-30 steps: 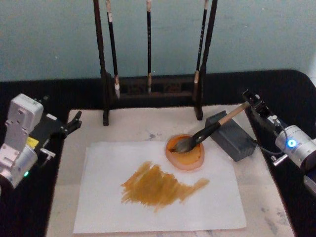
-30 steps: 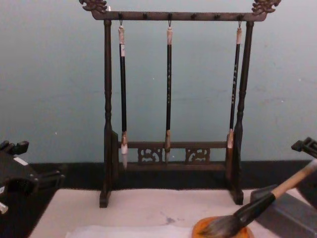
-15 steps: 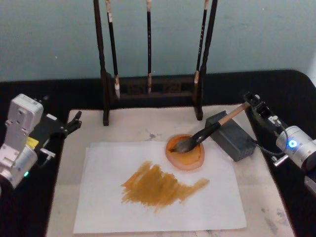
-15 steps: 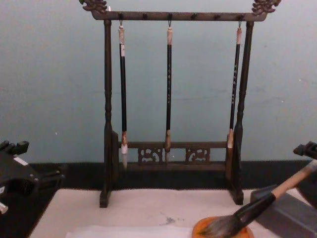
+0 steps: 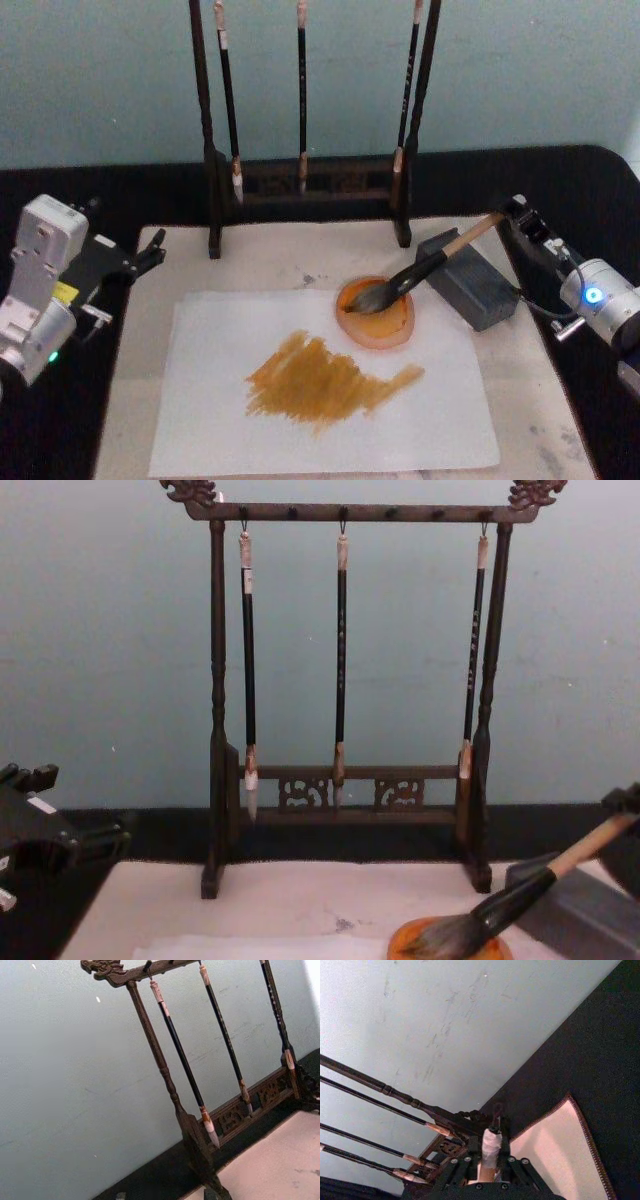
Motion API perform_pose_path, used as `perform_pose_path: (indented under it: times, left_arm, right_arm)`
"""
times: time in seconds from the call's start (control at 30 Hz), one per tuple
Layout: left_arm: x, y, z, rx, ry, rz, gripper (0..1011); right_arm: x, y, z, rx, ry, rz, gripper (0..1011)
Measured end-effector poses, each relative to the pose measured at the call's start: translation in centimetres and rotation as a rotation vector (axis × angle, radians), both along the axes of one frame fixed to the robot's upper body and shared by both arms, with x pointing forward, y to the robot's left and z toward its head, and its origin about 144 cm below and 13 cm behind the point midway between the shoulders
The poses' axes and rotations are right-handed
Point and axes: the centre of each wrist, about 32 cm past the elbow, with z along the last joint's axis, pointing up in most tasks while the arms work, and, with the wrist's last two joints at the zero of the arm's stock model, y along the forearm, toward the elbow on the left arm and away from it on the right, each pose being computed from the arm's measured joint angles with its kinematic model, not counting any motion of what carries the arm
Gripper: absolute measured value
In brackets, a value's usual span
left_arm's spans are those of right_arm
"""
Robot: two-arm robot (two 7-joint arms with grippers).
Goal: Pick up the brush from the inkstone, write on the paper, then place the brush back to its original position.
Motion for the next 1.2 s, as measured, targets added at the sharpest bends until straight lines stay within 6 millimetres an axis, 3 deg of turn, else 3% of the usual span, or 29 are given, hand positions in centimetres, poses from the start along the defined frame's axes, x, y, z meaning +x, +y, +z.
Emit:
perform_pose_path:
  times: [0.17, 1.03, 1.2]
  left_arm:
    - [0.00, 0.00, 0.00, 0.000, 0.000, 0.000, 1010]
    - [0.00, 0.00, 0.00, 0.000, 0.000, 0.000, 1010]
    - [0.00, 0.00, 0.00, 0.000, 0.000, 0.000, 1010]
  right_arm:
    - [-0.01, 0.00, 0.01, 0.000, 0.000, 0.000, 167]
    - [0.01, 0.00, 0.02, -0.003, 0.000, 0.001, 167]
    - [0.42, -0.35, 0.88, -0.027, -0.020, 0.014, 167]
